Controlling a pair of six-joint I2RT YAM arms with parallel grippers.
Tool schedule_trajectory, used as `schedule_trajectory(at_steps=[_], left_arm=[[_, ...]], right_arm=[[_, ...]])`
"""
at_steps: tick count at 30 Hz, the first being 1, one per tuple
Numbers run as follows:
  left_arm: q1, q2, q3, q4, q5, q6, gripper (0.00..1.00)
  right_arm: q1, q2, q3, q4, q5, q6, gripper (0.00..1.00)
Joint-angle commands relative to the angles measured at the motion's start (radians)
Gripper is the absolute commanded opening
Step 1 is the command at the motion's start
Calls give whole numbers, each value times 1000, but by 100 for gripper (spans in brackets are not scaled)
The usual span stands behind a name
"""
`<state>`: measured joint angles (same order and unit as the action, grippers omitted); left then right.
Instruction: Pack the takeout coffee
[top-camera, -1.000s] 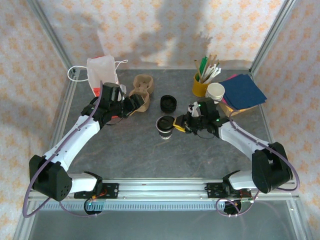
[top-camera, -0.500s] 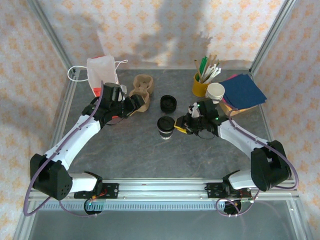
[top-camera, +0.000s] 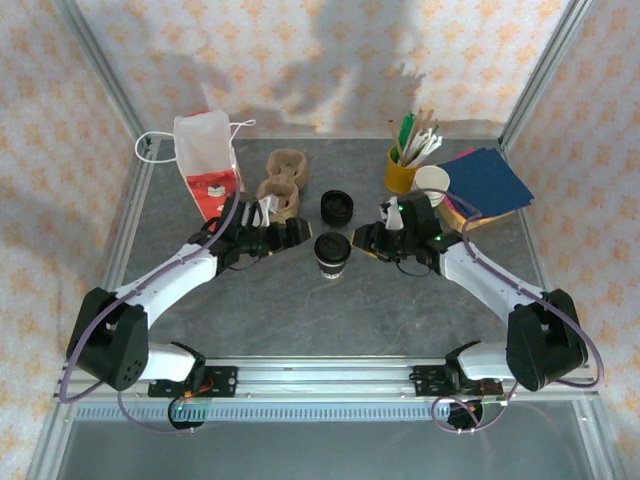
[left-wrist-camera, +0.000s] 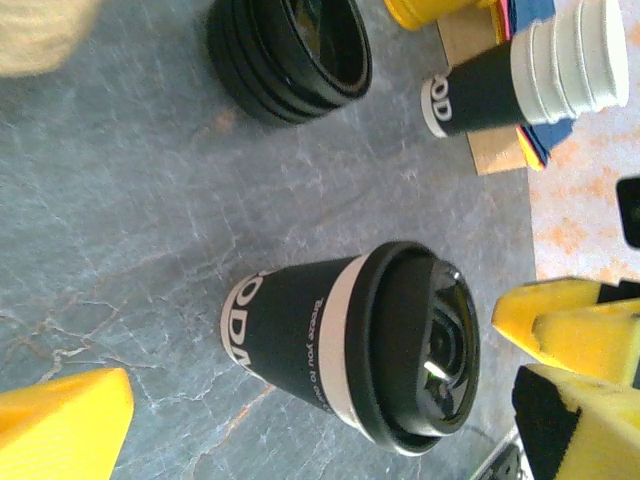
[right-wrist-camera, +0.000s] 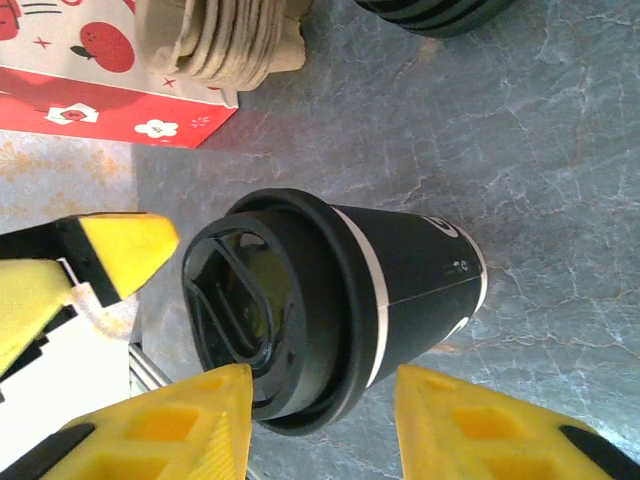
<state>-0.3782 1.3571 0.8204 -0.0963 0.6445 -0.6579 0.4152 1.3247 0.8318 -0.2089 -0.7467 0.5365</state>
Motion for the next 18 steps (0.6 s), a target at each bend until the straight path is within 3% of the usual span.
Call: schedule_trajectory(at_steps=[1, 12, 18], left_arm=[[-10, 41, -36, 163, 112, 38, 97], [-42, 114, -32, 230, 180, 52, 95], [-42, 161, -16, 226, 176, 56, 88]], right_arm=[[-4, 8, -13, 81, 18, -19, 41], [11, 46, -28, 134, 12, -18, 41], [29, 77, -20, 143, 15, -22, 42]])
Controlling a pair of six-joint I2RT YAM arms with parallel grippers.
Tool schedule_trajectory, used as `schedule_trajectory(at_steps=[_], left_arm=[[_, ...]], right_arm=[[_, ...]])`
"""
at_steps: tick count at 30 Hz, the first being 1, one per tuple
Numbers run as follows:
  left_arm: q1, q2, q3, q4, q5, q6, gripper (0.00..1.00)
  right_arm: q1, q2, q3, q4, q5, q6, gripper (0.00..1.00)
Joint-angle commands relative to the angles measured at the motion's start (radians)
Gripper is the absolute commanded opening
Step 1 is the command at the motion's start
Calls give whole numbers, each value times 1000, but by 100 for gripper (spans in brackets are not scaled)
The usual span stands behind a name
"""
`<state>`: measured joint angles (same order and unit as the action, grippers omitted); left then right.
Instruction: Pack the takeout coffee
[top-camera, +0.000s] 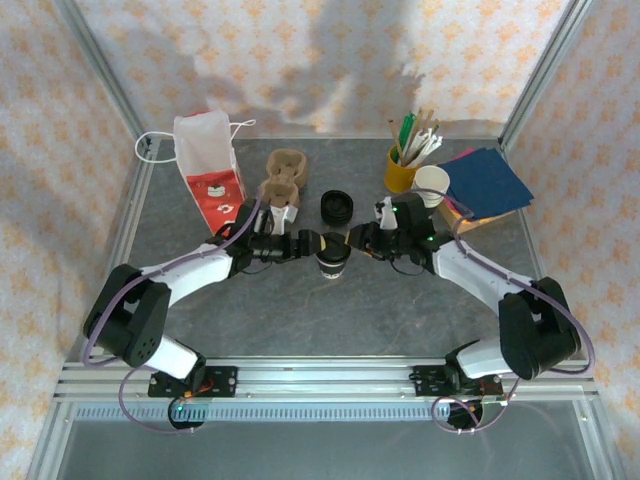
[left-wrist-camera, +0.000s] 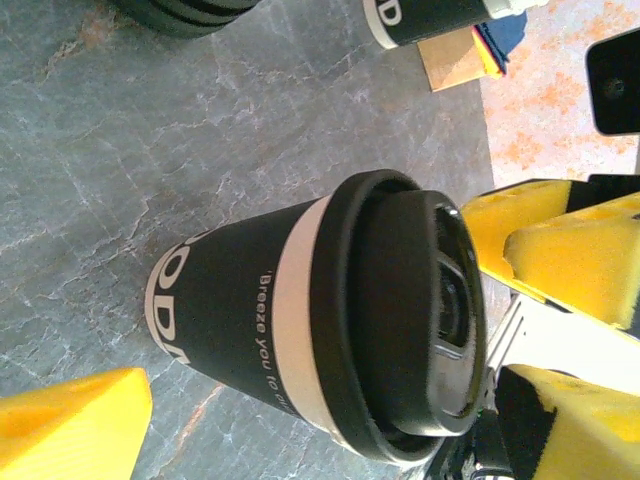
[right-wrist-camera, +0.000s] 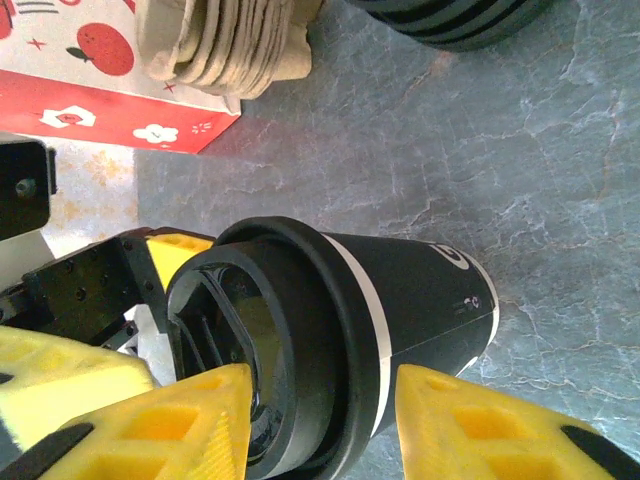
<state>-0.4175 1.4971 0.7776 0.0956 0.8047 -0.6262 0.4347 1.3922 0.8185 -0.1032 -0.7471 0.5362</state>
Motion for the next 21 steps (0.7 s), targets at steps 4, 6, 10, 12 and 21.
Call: schedule_trajectory(at_steps=[4, 6, 10, 12, 21], left_arm=[[-3, 37, 25, 32, 19, 28, 83], [-3, 35, 19, 33, 16, 28, 82], [-3, 41, 11, 31, 8, 33, 80], [-3, 50, 10, 30, 7, 32, 80], [-1, 83, -10, 30, 0, 34, 65]], right_arm=[[18, 21, 2, 39, 22, -24, 42], [22, 27, 5, 37, 25, -28, 42], [26, 42, 7, 35, 30, -33, 42], [27, 48, 7, 31, 37, -36, 42], [29, 65, -25, 25, 57, -35, 41]])
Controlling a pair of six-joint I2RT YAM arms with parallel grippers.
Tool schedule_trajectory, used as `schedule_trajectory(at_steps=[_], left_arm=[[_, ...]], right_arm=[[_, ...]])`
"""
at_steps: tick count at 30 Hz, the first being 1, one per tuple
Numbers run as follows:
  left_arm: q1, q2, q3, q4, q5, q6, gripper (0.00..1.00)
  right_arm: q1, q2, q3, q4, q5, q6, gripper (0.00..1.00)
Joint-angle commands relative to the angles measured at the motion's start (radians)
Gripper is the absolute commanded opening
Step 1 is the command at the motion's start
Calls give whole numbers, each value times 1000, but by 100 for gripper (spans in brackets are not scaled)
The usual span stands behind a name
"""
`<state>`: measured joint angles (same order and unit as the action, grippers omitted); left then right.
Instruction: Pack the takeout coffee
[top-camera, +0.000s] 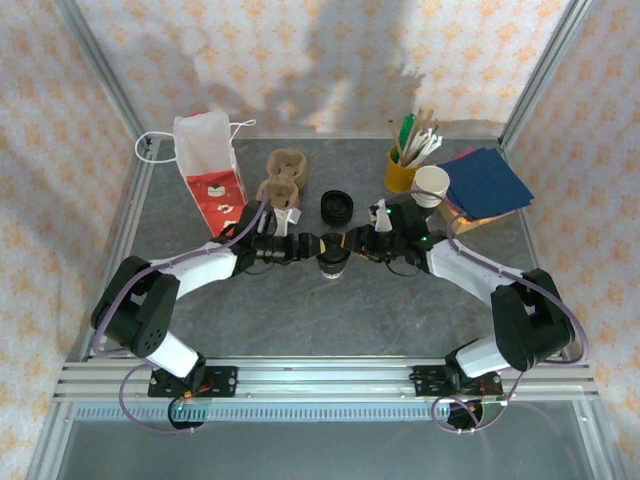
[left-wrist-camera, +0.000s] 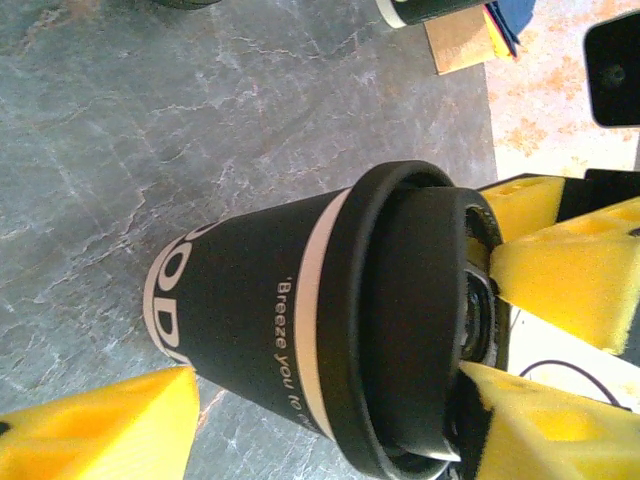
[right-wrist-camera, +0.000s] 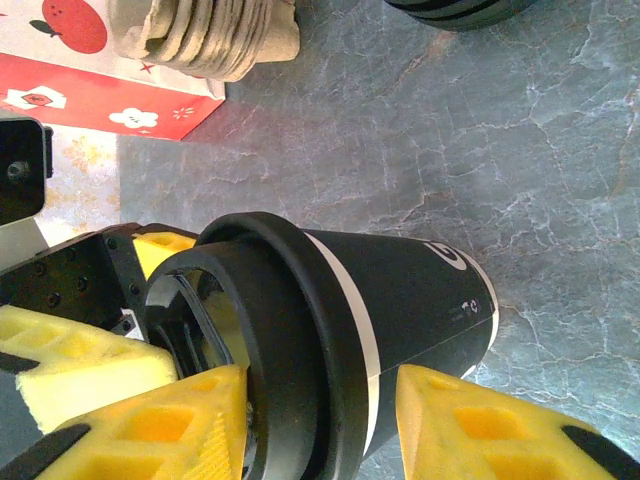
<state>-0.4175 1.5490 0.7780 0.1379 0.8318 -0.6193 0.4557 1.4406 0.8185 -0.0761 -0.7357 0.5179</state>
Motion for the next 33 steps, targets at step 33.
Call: schedule_trajectory(at_steps=[33], left_arm=[[-9, -21, -8, -1, -108, 38, 61]], right_arm=[[16, 0, -43, -44, 157, 33, 41]])
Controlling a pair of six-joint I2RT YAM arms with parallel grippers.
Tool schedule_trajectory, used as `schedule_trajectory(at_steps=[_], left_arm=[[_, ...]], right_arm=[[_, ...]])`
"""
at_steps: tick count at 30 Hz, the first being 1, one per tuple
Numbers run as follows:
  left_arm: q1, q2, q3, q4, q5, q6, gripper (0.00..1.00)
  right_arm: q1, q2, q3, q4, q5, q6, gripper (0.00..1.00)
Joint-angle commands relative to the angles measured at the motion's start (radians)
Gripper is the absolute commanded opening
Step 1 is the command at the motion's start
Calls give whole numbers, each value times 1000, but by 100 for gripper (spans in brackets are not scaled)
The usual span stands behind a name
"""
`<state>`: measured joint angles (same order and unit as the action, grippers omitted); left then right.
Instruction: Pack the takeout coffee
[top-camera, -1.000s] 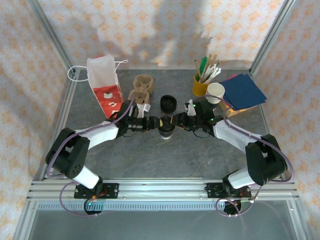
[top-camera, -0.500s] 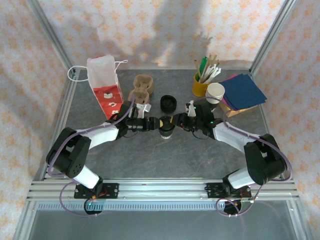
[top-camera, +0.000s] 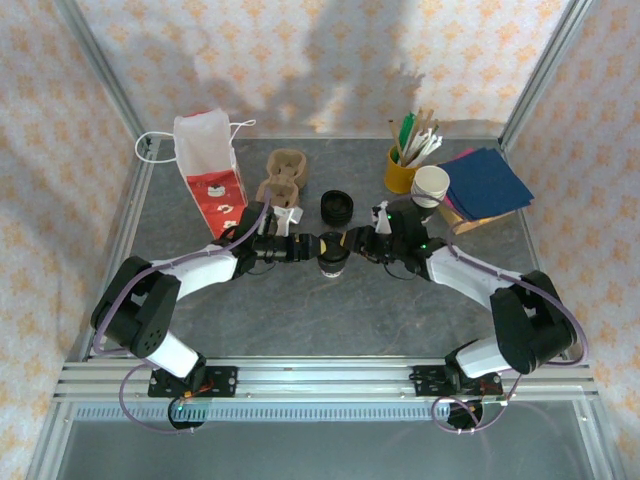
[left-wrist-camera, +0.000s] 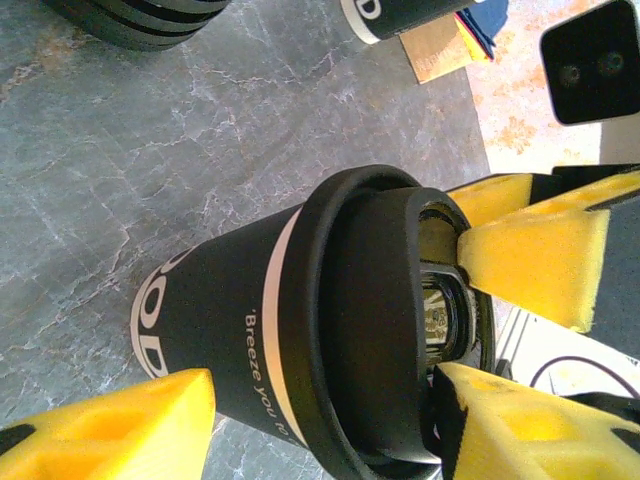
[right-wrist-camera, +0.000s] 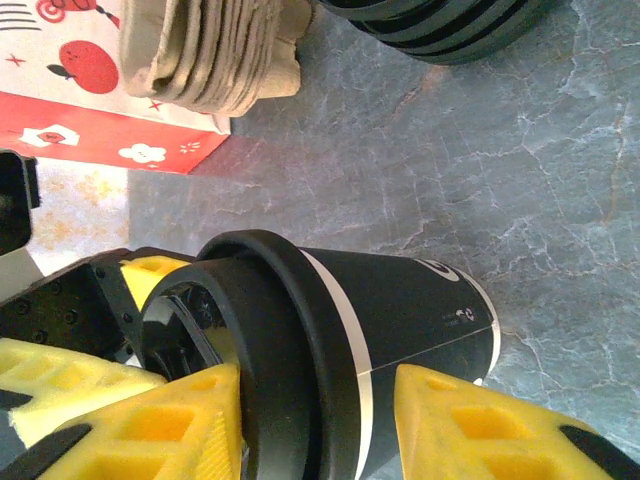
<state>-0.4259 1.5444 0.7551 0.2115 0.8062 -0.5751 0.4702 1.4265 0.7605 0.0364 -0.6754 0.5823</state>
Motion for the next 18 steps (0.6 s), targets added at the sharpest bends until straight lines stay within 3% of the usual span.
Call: schedule_trajectory(at_steps=[1, 18], left_arm=[[0, -21, 24, -75, -84, -5, 61], [5, -61, 153, -216, -129, 30, 68]], right_arm=[[2, 13, 26, -161, 96, -32, 42], [35, -46, 190, -318, 177, -83, 55]])
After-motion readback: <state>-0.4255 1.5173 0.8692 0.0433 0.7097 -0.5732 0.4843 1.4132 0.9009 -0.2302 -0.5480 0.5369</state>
